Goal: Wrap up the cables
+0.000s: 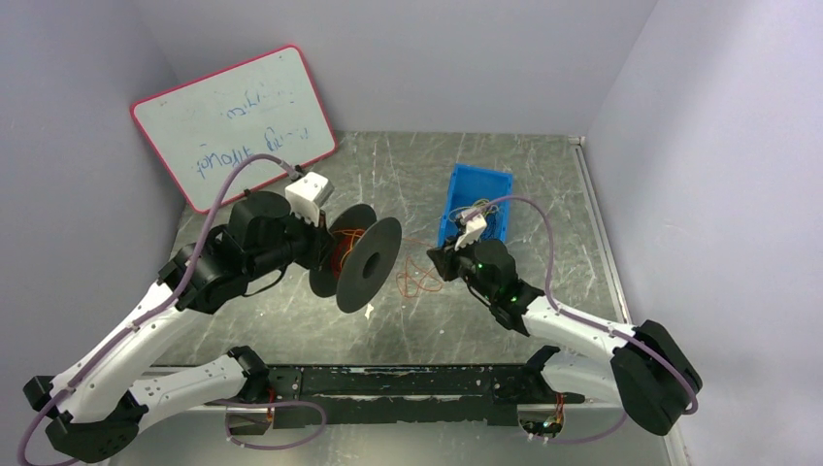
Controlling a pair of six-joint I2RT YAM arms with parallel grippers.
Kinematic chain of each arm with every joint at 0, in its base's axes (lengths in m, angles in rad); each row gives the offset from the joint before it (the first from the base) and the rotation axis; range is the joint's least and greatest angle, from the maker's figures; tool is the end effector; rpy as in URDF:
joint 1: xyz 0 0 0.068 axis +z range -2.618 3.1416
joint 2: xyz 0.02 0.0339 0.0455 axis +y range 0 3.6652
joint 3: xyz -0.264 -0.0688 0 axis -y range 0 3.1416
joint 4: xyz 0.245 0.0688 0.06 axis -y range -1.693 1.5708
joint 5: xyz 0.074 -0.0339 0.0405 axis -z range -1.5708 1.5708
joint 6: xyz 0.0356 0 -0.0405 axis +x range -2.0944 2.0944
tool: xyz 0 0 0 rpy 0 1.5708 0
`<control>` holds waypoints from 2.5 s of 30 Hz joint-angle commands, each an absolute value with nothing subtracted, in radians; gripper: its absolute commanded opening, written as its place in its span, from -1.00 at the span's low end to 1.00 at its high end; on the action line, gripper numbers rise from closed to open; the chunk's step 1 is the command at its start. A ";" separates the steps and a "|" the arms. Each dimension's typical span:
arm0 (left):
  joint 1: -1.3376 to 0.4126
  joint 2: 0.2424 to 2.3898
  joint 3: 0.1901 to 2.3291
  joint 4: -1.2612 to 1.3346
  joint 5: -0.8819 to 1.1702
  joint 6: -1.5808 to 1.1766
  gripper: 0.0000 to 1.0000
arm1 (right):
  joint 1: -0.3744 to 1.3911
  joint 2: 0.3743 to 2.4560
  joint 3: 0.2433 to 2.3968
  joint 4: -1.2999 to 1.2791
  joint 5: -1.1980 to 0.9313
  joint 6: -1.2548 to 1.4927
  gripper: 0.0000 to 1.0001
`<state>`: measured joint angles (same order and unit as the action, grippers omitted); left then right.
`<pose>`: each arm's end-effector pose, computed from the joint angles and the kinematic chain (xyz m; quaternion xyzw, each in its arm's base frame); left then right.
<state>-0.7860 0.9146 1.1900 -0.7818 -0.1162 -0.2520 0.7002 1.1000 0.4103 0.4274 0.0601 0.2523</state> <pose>0.1259 -0.1202 0.3940 0.1985 0.8375 -0.2078 0.4647 0.1797 0.1486 0.2108 -0.1583 0.7774 0.2577 0.5515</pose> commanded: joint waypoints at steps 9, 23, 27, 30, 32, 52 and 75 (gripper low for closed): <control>-0.779 0.924 1.336 -0.630 -0.030 -0.305 -0.86 | 0.693 1.094 0.303 0.750 -0.155 0.413 -0.33; -0.779 0.941 1.443 -0.589 -0.041 -0.352 -0.86 | 0.707 1.215 0.253 1.101 -0.276 0.479 -0.06; -0.779 0.962 1.487 -0.584 -0.064 -0.357 -0.86 | 0.733 1.288 0.215 1.251 -0.287 0.496 0.01; -0.779 0.978 1.513 -0.581 -0.078 -0.400 -0.86 | 0.753 1.335 0.202 1.325 -0.288 0.493 0.03; -0.780 0.984 1.527 -0.572 -0.083 -0.410 -0.86 | 0.767 1.362 0.200 1.360 -0.288 0.489 0.04; -0.780 1.025 1.593 -0.505 -0.018 -0.490 -0.86 | 0.846 1.660 0.272 1.693 -0.259 0.444 0.05; -0.779 1.063 1.617 -0.493 -0.195 -0.461 -0.86 | 1.040 1.726 0.156 1.819 -0.209 0.479 -1.00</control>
<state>-0.7860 1.0523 1.5742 -0.6147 -0.1040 -0.4709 0.9836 1.7779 0.2111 1.5307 -0.2600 0.4900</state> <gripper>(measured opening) 0.087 0.015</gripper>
